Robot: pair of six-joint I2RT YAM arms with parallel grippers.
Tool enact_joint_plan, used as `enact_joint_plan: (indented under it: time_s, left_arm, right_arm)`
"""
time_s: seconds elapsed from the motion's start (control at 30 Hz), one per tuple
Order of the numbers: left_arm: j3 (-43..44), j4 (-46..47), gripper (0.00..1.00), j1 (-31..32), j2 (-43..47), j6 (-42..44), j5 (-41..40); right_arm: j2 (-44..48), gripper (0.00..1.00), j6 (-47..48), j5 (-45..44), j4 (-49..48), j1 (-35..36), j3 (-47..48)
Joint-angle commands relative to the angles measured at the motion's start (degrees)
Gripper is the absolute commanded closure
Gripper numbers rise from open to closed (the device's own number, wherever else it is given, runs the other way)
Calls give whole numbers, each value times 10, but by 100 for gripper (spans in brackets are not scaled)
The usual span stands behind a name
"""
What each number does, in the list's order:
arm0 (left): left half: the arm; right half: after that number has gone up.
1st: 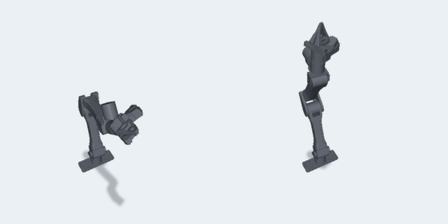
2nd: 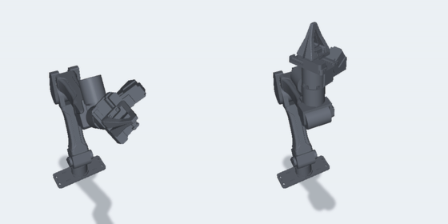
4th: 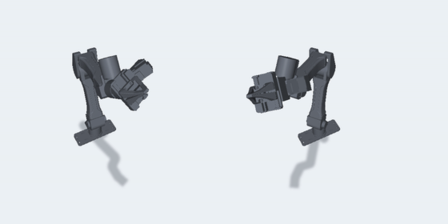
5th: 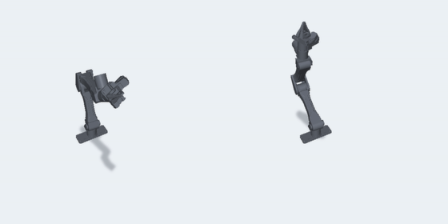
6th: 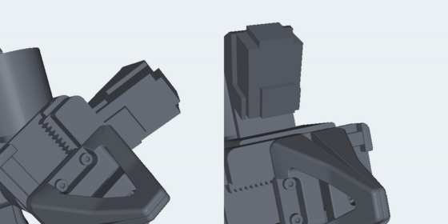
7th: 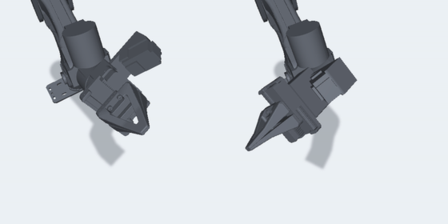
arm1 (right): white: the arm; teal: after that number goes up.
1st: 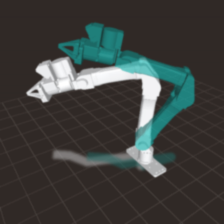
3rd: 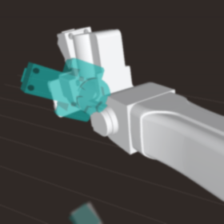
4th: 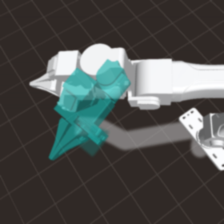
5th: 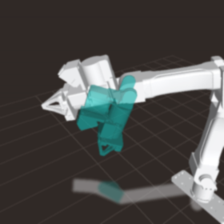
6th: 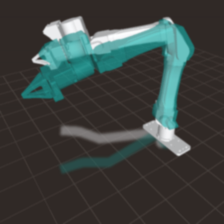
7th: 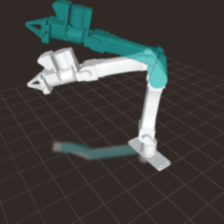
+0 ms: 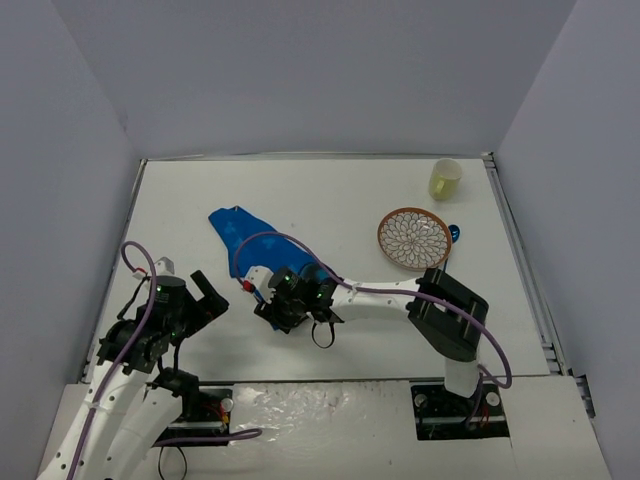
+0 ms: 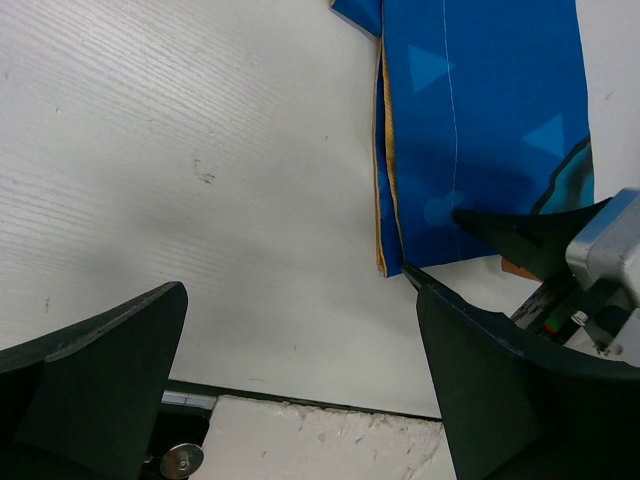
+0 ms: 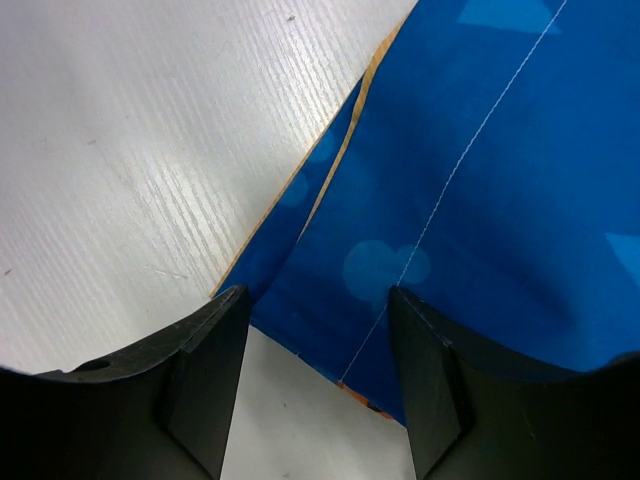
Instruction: Set the dinner table for one person
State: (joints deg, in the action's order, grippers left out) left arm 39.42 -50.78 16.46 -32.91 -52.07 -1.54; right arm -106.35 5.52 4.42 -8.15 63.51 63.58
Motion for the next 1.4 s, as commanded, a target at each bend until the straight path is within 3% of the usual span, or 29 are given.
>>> enact_joint_plan:
  time_s: [0.0,0.27,0.4,0.83,1.23,1.37]
  left_arm:
    - [12,15,3,2,-13,8,-8]
    - [14,19,3,2,-20,17,-6]
    - [11,21,3,2,-22,21,0]
    - [7,28,3,2,-27,32,13]
    - [-21,78,3,3,-40,27,54]
    - [-52,136,3,3,-56,16,79]
  right_arm:
    - [-3,47,1,-11,-23,8,25]
    - [-26,47,-11,-17,-26,10,24]
    - [-31,53,-19,-23,-27,10,20]
    - [-19,100,-38,-26,-25,9,18]
    - [37,100,-84,-32,-12,-8,46]
    - [67,100,-111,-35,-11,-31,54]
